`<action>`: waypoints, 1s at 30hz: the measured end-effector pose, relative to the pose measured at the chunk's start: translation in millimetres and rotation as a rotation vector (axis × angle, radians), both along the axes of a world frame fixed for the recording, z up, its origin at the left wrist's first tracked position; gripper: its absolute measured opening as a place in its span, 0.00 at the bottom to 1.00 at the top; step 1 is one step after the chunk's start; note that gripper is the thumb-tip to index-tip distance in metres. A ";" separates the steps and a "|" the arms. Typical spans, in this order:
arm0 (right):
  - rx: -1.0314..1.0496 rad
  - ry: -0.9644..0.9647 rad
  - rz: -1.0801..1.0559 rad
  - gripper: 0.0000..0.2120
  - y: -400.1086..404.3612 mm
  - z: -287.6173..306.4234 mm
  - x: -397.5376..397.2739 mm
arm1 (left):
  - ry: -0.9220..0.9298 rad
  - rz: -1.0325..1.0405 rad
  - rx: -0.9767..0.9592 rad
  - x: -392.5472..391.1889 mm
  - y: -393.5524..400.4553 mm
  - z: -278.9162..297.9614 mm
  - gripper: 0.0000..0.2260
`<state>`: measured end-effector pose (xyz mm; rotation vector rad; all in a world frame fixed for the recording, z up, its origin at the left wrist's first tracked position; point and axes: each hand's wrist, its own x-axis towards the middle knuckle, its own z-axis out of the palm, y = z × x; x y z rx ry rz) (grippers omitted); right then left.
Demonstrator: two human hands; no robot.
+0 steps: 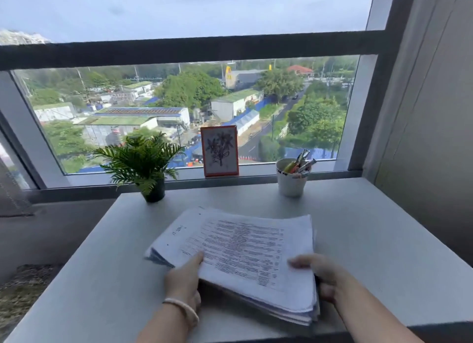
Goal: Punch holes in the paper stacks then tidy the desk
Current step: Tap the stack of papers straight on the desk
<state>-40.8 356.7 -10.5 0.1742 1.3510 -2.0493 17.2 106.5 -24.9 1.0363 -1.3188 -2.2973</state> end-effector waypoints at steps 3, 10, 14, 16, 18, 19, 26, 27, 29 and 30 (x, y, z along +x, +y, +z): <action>0.282 -0.003 0.030 0.11 27.6 5.8 -15.6 | 0.044 -0.195 0.177 3.6 -44.0 13.7 0.17; 0.464 0.041 0.099 0.28 40.5 9.7 -31.4 | -0.262 -0.681 0.107 -7.1 -73.5 28.5 0.22; 0.430 0.201 0.002 0.19 30.6 29.8 -33.5 | -0.268 -0.706 -0.173 -23.2 -70.2 52.2 0.10; 0.304 0.320 -0.021 0.25 33.6 49.4 -36.4 | -0.135 -0.657 -0.175 -26.0 -79.0 62.2 0.15; 0.204 0.417 -0.001 0.35 36.2 68.2 -40.5 | 0.075 -0.629 -0.167 -24.0 -84.3 72.1 0.29; 0.183 0.461 0.011 0.34 36.1 75.0 -41.3 | 0.146 -0.630 -0.189 -22.0 -84.8 76.0 0.36; 0.181 0.628 -0.052 0.19 33.2 68.0 -36.4 | 0.313 -0.550 -0.369 -11.6 -86.7 83.1 0.38; 0.163 0.621 -0.062 0.19 33.2 62.8 -35.4 | 0.321 -0.528 -0.388 -12.3 -87.5 82.9 0.34; 0.148 0.586 -0.067 0.22 35.6 52.8 -32.8 | 0.326 -0.533 -0.401 -9.9 -86.0 77.1 0.33; 0.149 0.563 -0.056 0.24 37.7 47.9 -32.6 | 0.309 -0.558 -0.407 -7.4 -85.3 72.4 0.36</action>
